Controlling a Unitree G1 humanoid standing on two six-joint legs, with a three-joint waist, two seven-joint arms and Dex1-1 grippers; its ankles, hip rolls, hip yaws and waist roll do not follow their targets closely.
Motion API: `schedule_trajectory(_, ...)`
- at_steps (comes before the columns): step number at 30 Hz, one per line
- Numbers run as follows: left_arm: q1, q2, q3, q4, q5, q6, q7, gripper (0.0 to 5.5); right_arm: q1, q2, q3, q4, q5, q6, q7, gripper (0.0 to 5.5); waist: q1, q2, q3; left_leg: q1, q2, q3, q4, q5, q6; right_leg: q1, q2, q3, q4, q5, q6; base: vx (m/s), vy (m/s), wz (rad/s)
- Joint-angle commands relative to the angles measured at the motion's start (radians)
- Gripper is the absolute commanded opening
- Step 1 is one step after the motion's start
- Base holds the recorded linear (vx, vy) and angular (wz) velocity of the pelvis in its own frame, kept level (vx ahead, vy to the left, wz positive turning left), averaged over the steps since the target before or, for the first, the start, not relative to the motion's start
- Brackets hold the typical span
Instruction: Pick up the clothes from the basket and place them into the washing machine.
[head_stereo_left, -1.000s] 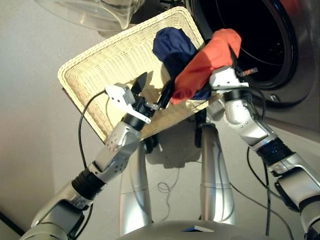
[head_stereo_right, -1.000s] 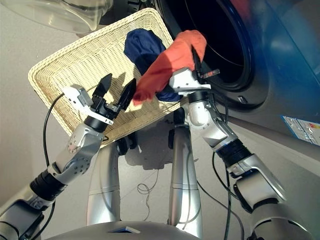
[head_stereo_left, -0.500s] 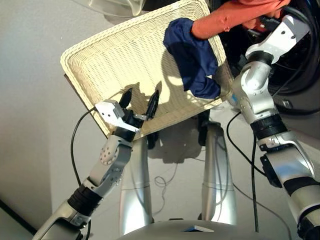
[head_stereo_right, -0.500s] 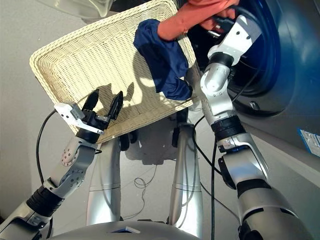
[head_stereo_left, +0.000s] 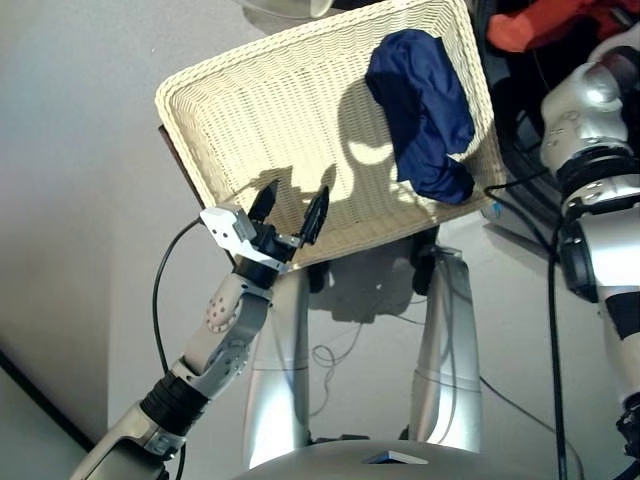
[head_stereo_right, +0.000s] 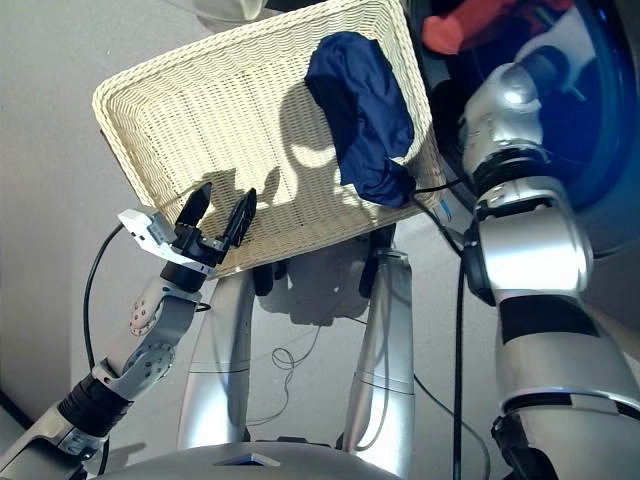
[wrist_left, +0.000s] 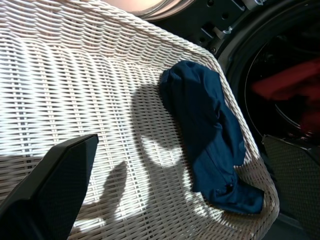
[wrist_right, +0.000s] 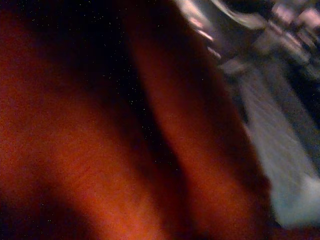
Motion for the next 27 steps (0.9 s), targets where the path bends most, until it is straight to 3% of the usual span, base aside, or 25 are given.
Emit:
schedule_trajectory(1, 0.02, -0.019, 0.008, -0.121, -0.002, -0.034, -0.023, 5.5, -0.05, -0.09, 0.047, 0.04, 0.146, -0.014, 0.032, 0.0, -0.006, 0.041, -0.026, -0.007, 0.02, 0.015, -0.077, 0.074, -0.009, 0.058, 0.04, -0.016, -0.092, 0.064, -0.063, 0.0, 0.0, 0.0)
schedule_trajectory(10, 0.044, -0.038, -0.007, -0.13, -0.064, 0.012, -0.034, 5.5, 0.016, -0.187, -0.155, 0.109, 0.551, -0.105, 0.063, 0.0, -0.023, 0.049, -0.027, 0.0, 0.018, 0.016, -0.071, 0.067, -0.01, 0.062, 0.045, -0.012, -0.085, 0.059, -0.063, 0.0, 0.0, 0.0)
schedule_trajectory(15, 0.056, -0.031, -0.02, -0.135, -0.092, 0.023, -0.028, 5.5, 0.023, -0.199, -0.156, 0.109, 0.515, -0.077, 0.044, 0.0, -0.026, 0.045, -0.031, 0.003, 0.021, 0.015, -0.068, 0.067, -0.009, 0.058, 0.045, -0.01, -0.08, 0.058, -0.063, 0.0, 0.0, 0.0)
schedule_trajectory(17, 0.058, -0.027, -0.022, -0.138, -0.091, 0.018, -0.03, 5.5, 0.013, -0.189, -0.111, 0.099, 0.464, -0.042, 0.06, 5.5, -0.023, 0.047, -0.028, 0.004, 0.023, 0.019, -0.066, 0.067, -0.007, 0.059, 0.044, -0.009, -0.078, 0.06, -0.064, 0.0, 0.0, 0.0)
schedule_trajectory(23, 0.038, -0.006, -0.016, -0.145, -0.061, -0.005, -0.032, 5.5, -0.017, -0.14, 0.113, 0.027, 0.174, 0.05, 0.129, 5.5, -0.019, 0.044, -0.007, 0.013, 0.024, 0.027, -0.07, 0.076, -0.005, 0.067, 0.043, -0.01, -0.084, 0.069, -0.064, 0.0, 0.0, 0.0)
schedule_trajectory(27, 0.03, -0.005, 0.008, -0.127, -0.035, -0.019, -0.043, 5.5, 0.024, -0.093, 0.252, -0.047, 0.023, 0.098, 0.252, 5.5, -0.025, 0.036, -0.001, 0.017, 0.025, 0.03, -0.071, 0.085, -0.002, 0.074, 0.046, -0.015, -0.086, 0.074, -0.067, 0.0, 0.0, 0.0)
